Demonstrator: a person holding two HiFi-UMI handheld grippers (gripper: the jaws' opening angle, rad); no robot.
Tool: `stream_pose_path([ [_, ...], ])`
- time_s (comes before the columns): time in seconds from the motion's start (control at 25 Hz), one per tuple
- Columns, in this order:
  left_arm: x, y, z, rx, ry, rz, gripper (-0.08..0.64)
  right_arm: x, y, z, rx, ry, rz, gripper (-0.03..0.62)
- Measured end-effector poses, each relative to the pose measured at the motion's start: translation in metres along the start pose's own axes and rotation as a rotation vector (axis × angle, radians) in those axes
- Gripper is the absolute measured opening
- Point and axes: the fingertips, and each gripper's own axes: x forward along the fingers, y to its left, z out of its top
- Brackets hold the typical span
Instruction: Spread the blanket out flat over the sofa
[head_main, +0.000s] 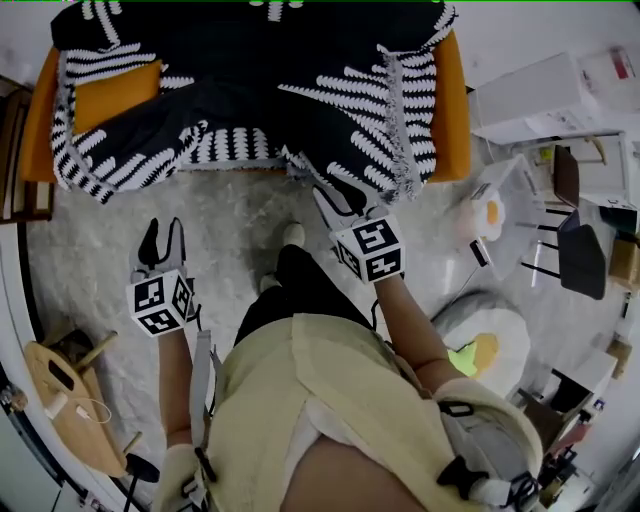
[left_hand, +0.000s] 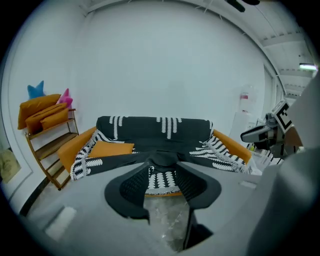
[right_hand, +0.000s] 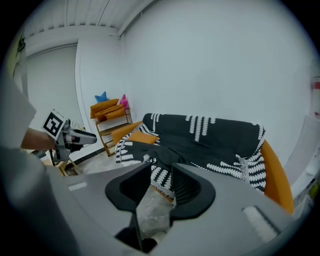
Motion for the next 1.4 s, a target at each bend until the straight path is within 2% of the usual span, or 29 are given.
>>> stream_pose_path([
  [0.24,0.065,-0.004,0.000,0.038,0.065,-0.015,0.173,0.047,-0.037,0.000,0.038,0.011,0.008,0.124],
  [0.48,0.113,-0.002,-0.012,0.052,0.126,-0.050,0.173,0.083,-0.054,-0.009,0.053,0.057,0.007,0.124],
  [0.68,0.152,0.018,-0.028,0.090,0.187,-0.104,0.173,0.113,-0.065,-0.027,0.085,0.093,-0.042,0.126],
  [1.0,0.211,0.055,-0.048,0.184,0.265,-0.181,0.173,0.150,-0.079,-0.059,0.183,0.119,-0.188,0.123],
  [1.16,0.235,0.066,-0.062,0.217,0.303,-0.227,0.174,0.173,-0.074,-0.079,0.197,0.141,-0.210,0.121],
  [1.4,0.264,0.082,-0.086,0.212,0.339,-0.241,0.175,0.216,-0.071,-0.104,0.203,0.193,-0.218,0.120],
])
